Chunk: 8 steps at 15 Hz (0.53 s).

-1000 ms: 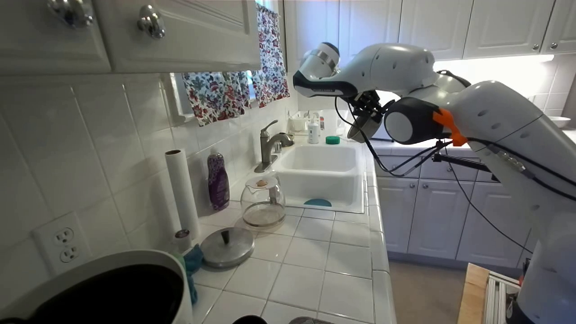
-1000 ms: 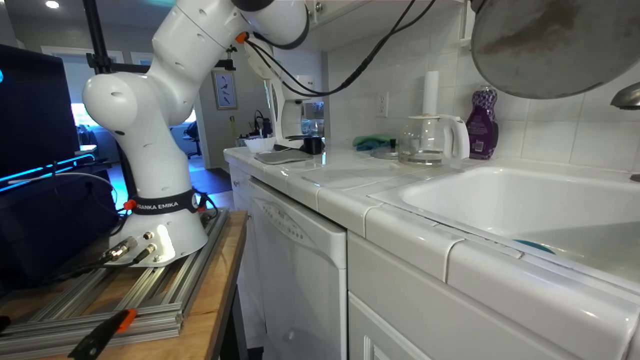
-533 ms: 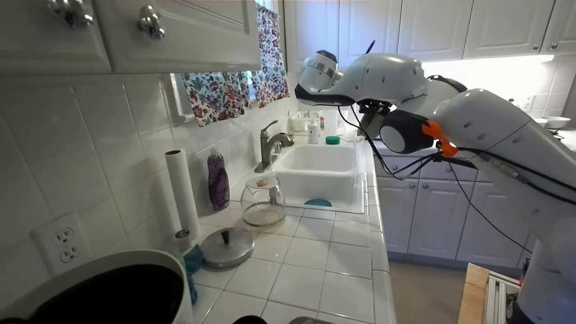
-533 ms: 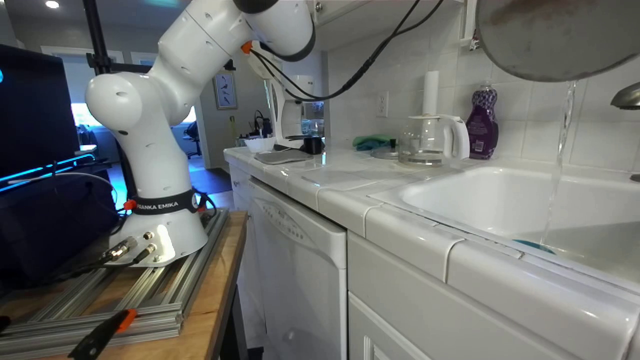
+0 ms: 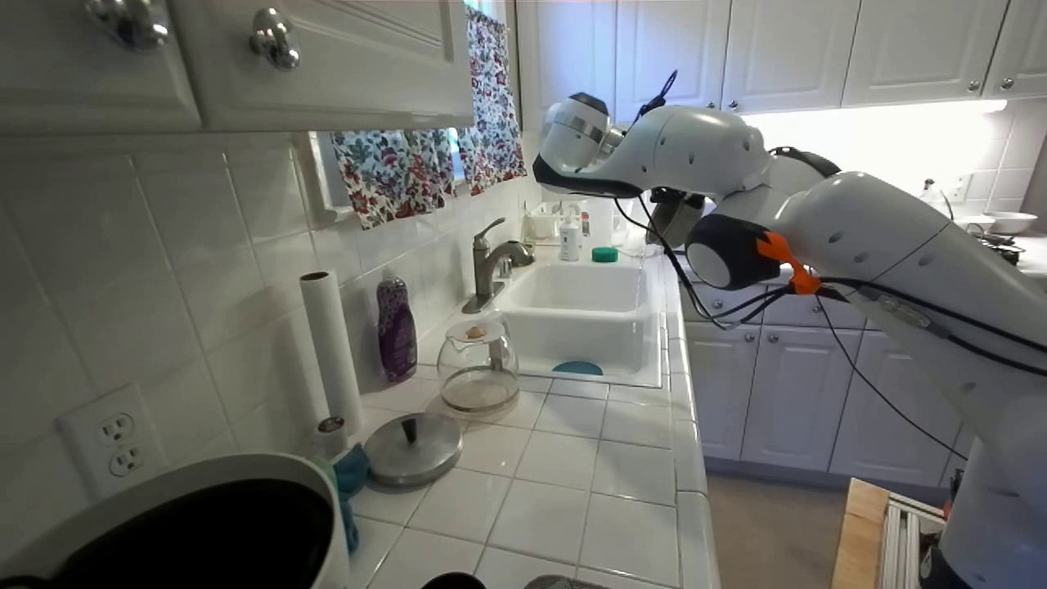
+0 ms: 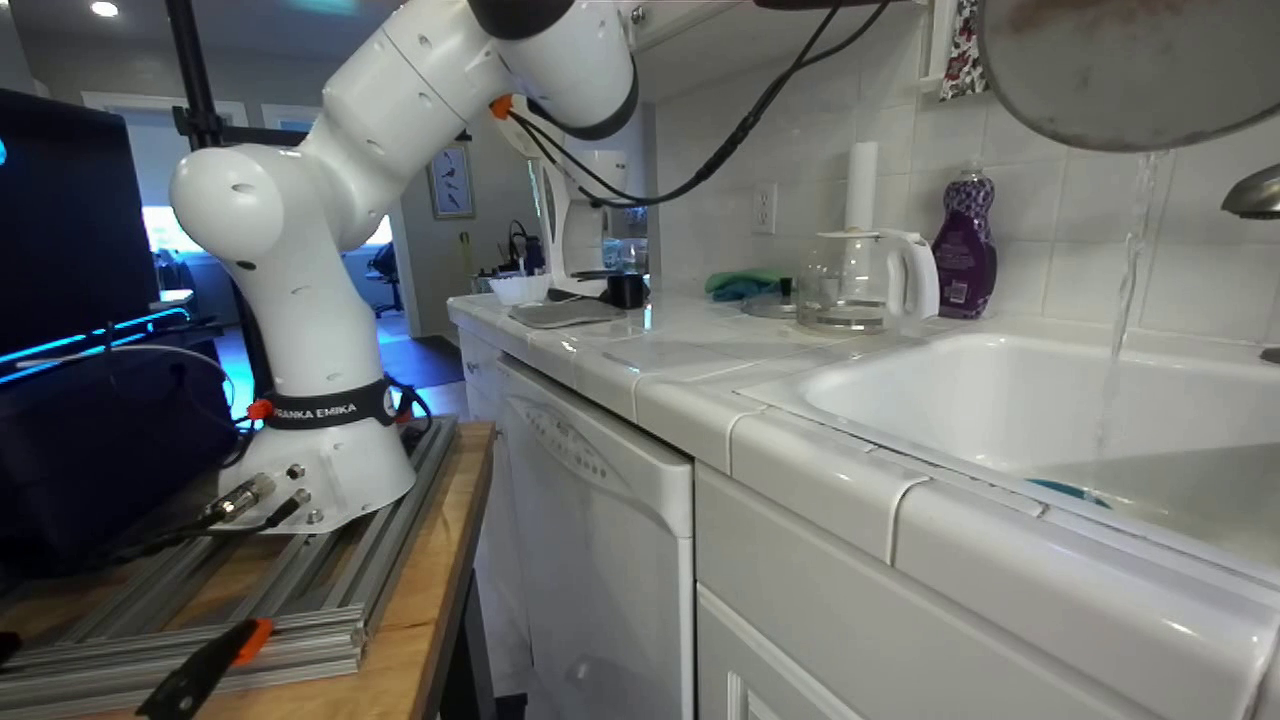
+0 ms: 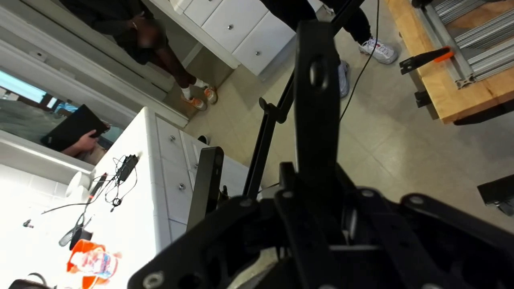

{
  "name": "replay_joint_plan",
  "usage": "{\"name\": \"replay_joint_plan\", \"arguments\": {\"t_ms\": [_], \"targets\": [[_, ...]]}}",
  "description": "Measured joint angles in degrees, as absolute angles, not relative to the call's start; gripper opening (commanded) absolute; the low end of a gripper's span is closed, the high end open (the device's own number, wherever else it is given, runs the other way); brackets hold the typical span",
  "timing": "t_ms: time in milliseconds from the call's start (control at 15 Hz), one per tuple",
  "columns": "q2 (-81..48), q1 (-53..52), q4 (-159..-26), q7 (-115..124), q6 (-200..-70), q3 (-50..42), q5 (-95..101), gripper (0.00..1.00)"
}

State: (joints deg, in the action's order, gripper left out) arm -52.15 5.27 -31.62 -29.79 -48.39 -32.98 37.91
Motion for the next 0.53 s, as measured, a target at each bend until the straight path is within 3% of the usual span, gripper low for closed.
{"name": "replay_joint_plan", "arguments": {"t_ms": [533], "targets": [[-53.3, 4.9, -29.7, -31.2, -48.4, -33.4, 39.0, 0.06]]}}
